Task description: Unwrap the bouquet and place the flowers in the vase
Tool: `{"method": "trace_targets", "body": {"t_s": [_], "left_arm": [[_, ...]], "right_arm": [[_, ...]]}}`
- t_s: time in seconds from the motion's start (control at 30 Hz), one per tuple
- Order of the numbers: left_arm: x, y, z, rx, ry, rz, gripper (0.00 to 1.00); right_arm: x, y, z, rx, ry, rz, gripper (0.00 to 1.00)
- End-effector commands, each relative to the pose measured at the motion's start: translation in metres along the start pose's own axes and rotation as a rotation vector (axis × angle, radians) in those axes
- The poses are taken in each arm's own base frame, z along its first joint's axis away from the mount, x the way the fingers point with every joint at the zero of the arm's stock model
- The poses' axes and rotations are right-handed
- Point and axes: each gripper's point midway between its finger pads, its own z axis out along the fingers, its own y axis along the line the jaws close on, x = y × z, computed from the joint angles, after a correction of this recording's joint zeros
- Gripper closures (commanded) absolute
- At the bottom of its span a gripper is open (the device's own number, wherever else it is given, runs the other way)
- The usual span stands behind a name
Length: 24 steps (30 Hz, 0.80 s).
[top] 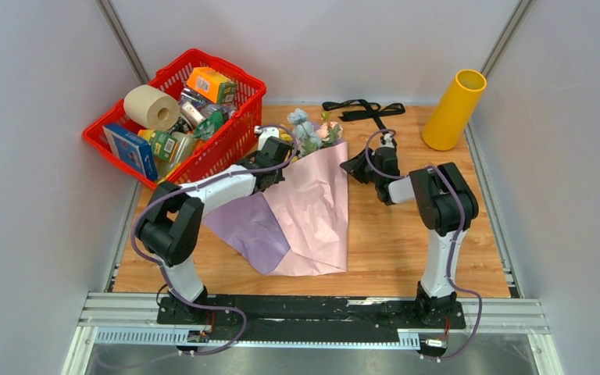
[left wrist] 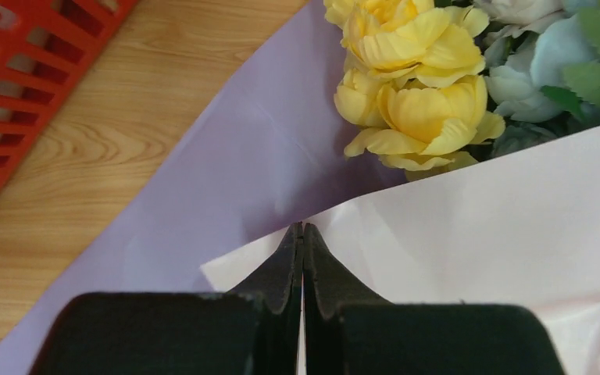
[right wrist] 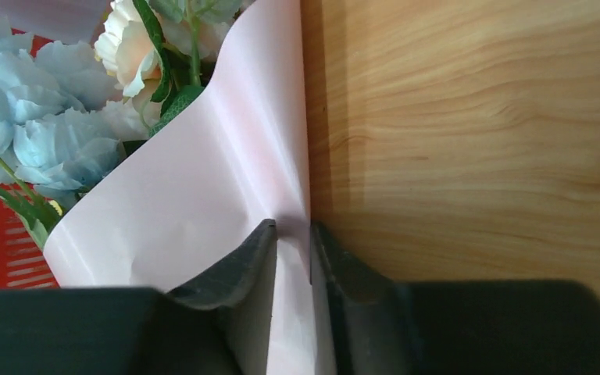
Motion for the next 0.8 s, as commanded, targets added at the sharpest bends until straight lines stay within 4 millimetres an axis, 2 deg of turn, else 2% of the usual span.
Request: {"method": "trace_targets", "body": {"t_s": [0.0,0.07,0.1,0.2,0.27,0.3,0.33,0.37,0.4,0.43,0.47,0.53,0.57,0.7,0.77], "left_arm": [[-0.027,0.000,-0.032,0.053,-0.044,0.012,1.00],[-0.032,0.003,-0.051,0.086,-0.060,-0.002,0.99],[-0.038,0.005,-0.065,0.109,-0.081,-0.015,0.98],[-0.031,0.005,-0.090,0.191,-0.050,-0.035,0.87],[-0.028,0.007,-0.109,0.255,-0.032,-0.066,0.83],[-0.018,0.014,-0.109,0.256,-0.006,-0.077,0.81],[-0.013,0.013,-0.116,0.298,0.014,-0.101,0.76],[-0.005,0.024,-0.114,0.290,0.035,-0.122,0.72],[0.000,0.024,-0.121,0.323,0.056,-0.150,0.64],[0.008,0.034,-0.119,0.313,0.077,-0.175,0.63],[0.010,0.038,-0.126,0.328,0.080,-0.201,0.61],[0.026,0.050,-0.127,0.314,0.083,-0.217,0.56],[0.027,0.052,-0.128,0.313,0.073,-0.214,0.52],[0.044,0.072,-0.131,0.259,0.081,-0.234,0.48],[0.051,0.093,-0.127,0.155,0.093,-0.305,0.48]], "right_arm": [[-0.041,0.029,-0.016,0.032,-0.080,-0.118,0.63],[-0.051,0.035,-0.030,0.074,-0.087,-0.211,0.50],[-0.053,0.037,-0.037,0.094,-0.079,-0.247,0.48],[-0.057,0.050,-0.055,0.123,-0.066,-0.353,0.41],[-0.042,0.067,-0.064,0.113,-0.044,-0.420,0.41],[-0.034,0.077,-0.070,0.103,-0.039,-0.447,0.40],[-0.028,0.081,-0.075,0.107,-0.033,-0.462,0.40],[-0.015,0.091,-0.080,0.090,-0.018,-0.482,0.39],[-0.006,0.099,-0.084,0.089,-0.026,-0.511,0.39],[0.004,0.109,-0.088,0.076,-0.030,-0.536,0.39],[0.019,0.120,-0.091,0.056,-0.021,-0.562,0.39],[0.052,0.143,-0.095,-0.019,0.020,-0.608,0.38],[0.069,0.151,-0.097,-0.039,0.040,-0.621,0.37],[0.123,0.169,-0.099,-0.068,0.057,-0.677,0.37],[0.153,0.174,-0.097,-0.098,0.078,-0.713,0.34]]}}
